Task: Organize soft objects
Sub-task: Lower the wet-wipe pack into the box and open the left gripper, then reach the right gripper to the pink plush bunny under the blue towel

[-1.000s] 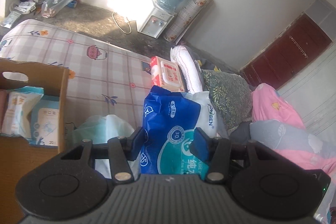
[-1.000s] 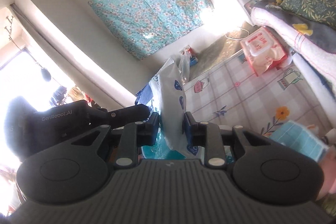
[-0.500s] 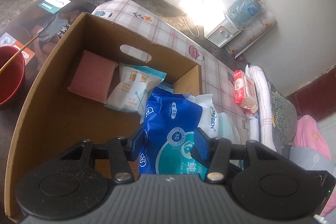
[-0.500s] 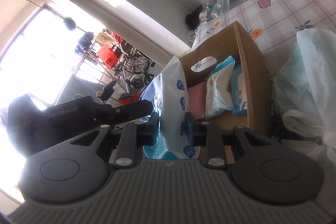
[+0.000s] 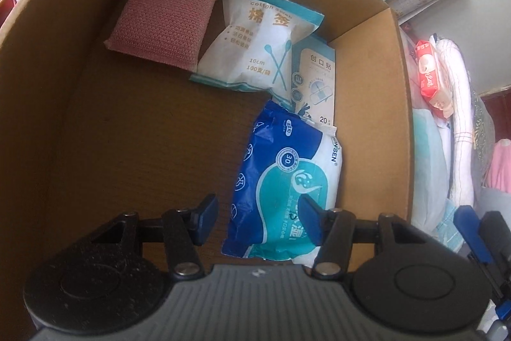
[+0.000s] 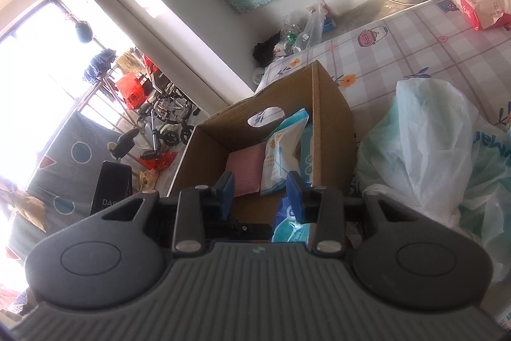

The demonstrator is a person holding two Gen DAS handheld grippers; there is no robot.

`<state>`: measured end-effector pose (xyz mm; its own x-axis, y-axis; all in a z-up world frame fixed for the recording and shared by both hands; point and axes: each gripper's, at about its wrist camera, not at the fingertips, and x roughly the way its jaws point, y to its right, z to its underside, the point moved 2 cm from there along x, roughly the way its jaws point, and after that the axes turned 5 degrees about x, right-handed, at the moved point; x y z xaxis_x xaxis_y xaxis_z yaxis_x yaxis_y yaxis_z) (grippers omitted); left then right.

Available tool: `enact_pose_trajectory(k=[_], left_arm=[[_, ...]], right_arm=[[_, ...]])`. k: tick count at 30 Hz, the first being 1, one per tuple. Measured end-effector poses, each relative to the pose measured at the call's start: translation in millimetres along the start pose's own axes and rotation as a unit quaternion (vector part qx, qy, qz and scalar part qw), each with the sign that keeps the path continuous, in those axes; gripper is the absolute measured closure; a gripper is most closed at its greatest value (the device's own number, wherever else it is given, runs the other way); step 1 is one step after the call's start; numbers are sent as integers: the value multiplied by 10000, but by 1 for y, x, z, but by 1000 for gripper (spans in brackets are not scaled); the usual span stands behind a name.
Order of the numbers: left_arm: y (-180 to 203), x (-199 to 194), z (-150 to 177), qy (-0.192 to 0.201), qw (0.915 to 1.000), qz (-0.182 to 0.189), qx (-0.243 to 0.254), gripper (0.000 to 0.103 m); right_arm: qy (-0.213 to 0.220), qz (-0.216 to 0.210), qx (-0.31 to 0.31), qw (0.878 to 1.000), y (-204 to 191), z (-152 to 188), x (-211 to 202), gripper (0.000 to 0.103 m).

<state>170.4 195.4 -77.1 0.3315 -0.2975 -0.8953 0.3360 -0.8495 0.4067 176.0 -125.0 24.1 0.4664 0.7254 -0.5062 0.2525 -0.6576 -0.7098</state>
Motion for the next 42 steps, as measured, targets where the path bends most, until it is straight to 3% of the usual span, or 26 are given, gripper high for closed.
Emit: enact_pose_trajectory(k=[4, 8, 14, 22, 25, 28, 30, 34, 42], left_arm=[[3, 22, -1, -323, 9992, -204, 115, 46], [13, 40, 4, -641, 9976, -27, 249, 43], [32, 48, 1, -609, 9970, -118, 460, 43], [37, 50, 0, -524, 9977, -164, 387, 41], [38, 48, 3, -436, 9979, -137, 448, 40], [40, 42, 9, -312, 9977, -203, 563, 30], [40, 33, 13, -276, 9981, -165, 524, 17], [39, 7, 18, -120, 9988, -50, 472, 15], [47, -71, 38, 1139, 9918, 64, 578, 11]], right_arm=[[58, -46, 176, 9998, 14, 0, -9, 67], [48, -83, 309, 9995, 26, 2, -12, 66], [59, -119, 390, 9992, 32, 2, -13, 66], [77, -106, 507, 9986, 40, 6, -16, 66], [51, -79, 564, 9984, 42, 11, -16, 66], [64, -26, 563, 9984, 43, 16, -19, 63], [112, 5, 506, 9987, 42, 19, -23, 62], [374, 79, 308, 9988, 38, 24, -39, 57], [883, 173, 59, 9959, 36, 30, -76, 54]])
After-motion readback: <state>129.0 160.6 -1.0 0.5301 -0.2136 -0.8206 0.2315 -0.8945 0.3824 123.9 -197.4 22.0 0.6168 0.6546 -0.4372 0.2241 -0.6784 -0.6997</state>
